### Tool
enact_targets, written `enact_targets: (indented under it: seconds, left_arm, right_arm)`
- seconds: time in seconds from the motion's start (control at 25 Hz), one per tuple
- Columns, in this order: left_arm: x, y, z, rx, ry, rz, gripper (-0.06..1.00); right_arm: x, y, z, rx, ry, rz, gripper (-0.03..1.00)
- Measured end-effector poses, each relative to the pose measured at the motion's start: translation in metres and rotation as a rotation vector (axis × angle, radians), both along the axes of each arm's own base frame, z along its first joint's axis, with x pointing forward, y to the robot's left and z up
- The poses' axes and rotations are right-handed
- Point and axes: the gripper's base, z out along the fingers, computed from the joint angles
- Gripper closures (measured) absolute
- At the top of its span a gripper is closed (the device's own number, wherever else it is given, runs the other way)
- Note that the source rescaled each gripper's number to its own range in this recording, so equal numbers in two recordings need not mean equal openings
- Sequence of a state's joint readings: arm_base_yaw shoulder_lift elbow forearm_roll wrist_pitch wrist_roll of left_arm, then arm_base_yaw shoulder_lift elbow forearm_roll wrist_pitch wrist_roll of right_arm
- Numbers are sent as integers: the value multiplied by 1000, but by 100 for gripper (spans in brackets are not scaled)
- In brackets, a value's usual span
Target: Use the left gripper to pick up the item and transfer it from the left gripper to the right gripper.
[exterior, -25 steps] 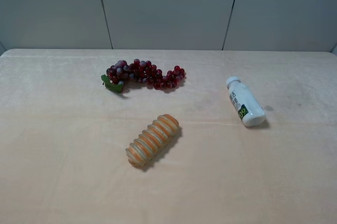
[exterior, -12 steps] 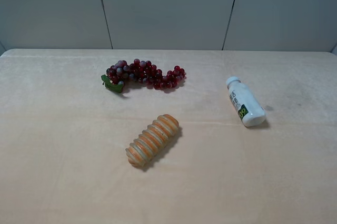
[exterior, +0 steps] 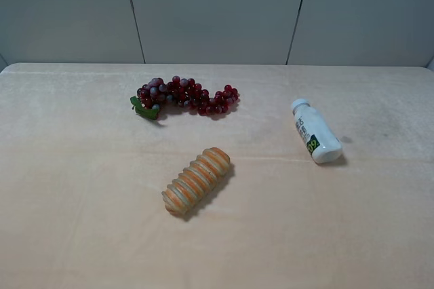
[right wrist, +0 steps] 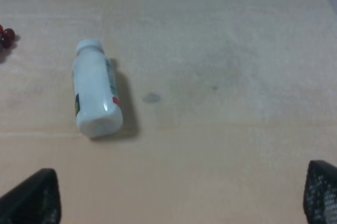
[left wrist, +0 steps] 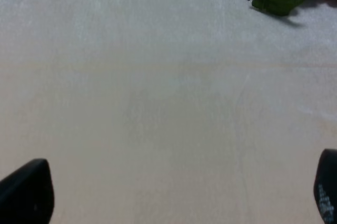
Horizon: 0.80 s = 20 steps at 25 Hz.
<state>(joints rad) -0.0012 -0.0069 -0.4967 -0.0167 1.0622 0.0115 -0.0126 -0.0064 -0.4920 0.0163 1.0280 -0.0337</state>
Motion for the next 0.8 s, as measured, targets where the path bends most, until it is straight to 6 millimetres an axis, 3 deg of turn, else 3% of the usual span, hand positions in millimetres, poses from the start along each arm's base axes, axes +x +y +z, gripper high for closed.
enact_targets:
  seconds: [0.8]
  left_arm:
    - [0, 0, 0, 0, 0, 0, -4]
  right_arm:
    - [0, 0, 0, 0, -5, -41, -3]
